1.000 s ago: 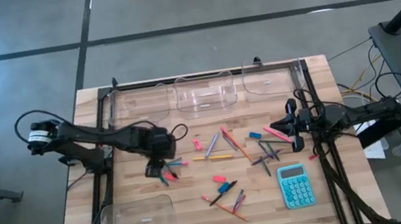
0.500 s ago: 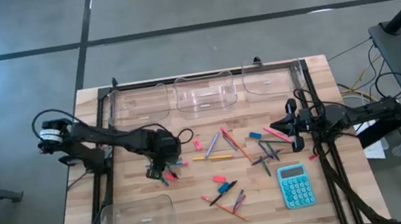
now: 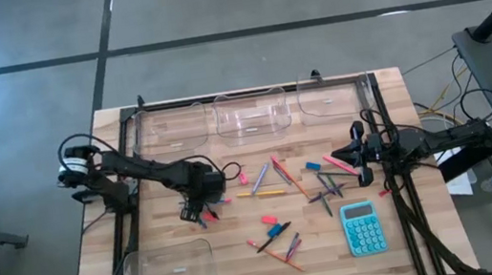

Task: Sort crayons/erasers/pens/pencils in bins
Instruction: Put the transparent black ballpen into the top left transparent bin

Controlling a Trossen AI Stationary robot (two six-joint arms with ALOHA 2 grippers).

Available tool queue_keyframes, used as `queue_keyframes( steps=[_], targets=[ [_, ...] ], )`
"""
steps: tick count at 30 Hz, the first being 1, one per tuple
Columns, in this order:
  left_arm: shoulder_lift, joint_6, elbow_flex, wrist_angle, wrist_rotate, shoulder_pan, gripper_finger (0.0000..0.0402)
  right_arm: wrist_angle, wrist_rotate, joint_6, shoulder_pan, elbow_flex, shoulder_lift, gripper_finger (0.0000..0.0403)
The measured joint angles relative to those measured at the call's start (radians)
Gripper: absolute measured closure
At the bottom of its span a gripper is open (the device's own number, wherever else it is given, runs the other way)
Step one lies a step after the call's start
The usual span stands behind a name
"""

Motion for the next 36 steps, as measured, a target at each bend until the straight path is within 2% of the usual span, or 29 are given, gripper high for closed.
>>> queue_keyframes(
  steps=[19,29,36],
  targets=[
    [-0.026,0.000,0.001,0.002,0.002,0.000,0.0217,-0.003,0.000,-0.001,0.000,0.000,0.000,0.0394],
    [-0.026,-0.001,0.000,0.003,0.025,0.000,0.0298,-0.003,0.000,-0.001,0.000,0.000,0.000,0.0394],
    [-0.026,-0.002,0.000,0.008,0.028,0.000,0.0327,-0.003,0.000,-0.001,0.000,0.000,0.000,0.0394]
  ],
)
